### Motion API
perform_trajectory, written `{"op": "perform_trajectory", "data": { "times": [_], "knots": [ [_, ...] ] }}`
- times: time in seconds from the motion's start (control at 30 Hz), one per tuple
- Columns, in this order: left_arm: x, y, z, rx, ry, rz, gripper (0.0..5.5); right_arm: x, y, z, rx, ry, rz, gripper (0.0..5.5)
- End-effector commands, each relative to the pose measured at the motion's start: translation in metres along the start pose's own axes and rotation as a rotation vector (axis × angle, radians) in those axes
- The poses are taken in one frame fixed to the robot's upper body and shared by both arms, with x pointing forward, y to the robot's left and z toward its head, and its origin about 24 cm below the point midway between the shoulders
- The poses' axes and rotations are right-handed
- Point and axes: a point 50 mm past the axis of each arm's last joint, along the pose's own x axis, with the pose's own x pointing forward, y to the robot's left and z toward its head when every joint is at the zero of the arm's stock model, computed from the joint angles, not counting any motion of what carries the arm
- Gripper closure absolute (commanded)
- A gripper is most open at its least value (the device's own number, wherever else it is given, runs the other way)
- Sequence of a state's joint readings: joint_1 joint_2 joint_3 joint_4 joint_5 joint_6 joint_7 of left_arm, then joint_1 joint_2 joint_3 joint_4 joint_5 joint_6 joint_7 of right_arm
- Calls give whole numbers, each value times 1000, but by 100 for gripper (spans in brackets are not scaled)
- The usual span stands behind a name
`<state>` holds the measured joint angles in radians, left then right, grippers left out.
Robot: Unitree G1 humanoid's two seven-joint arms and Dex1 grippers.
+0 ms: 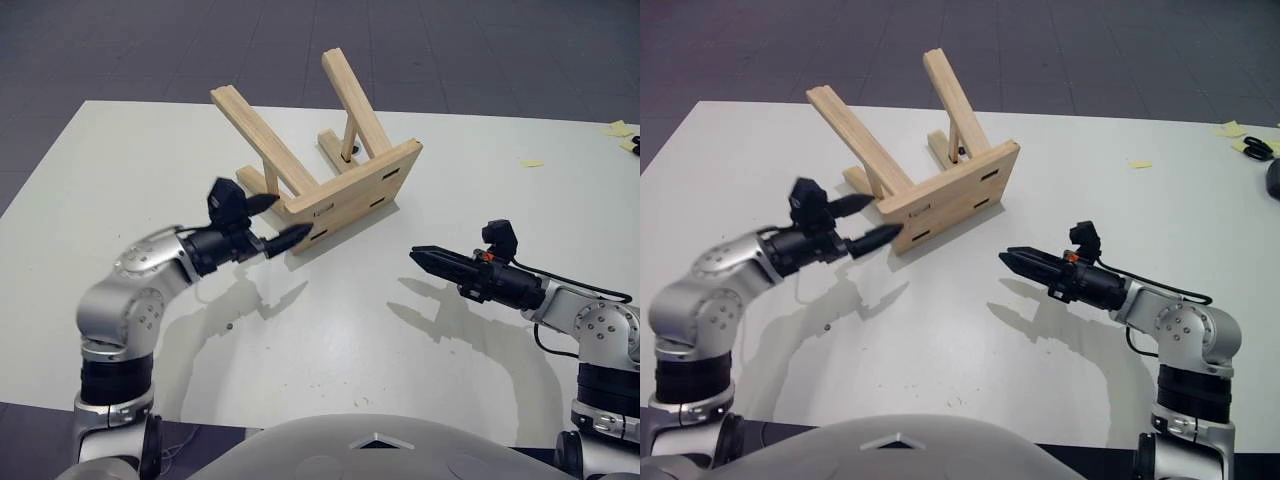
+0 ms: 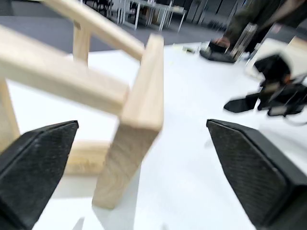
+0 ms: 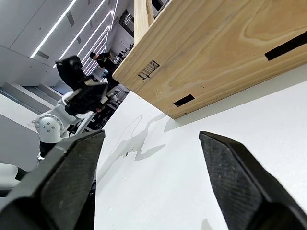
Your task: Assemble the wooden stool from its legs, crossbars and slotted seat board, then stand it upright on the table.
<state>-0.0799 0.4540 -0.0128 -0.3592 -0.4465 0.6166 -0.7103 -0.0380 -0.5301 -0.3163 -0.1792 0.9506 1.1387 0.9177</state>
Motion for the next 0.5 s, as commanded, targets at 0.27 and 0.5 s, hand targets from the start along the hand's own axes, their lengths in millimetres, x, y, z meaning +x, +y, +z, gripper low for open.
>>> {"op": "perform_trajectory", "data": {
  "times": [0.27,0.5],
  "knots": [
    [23,11,-17,202,-38,40,112,6,-5,6,-17,8,-15,10],
    [23,14,-21,275,-24,-10,230,8,-8,6,-26,13,-27,10]
  ]
}}
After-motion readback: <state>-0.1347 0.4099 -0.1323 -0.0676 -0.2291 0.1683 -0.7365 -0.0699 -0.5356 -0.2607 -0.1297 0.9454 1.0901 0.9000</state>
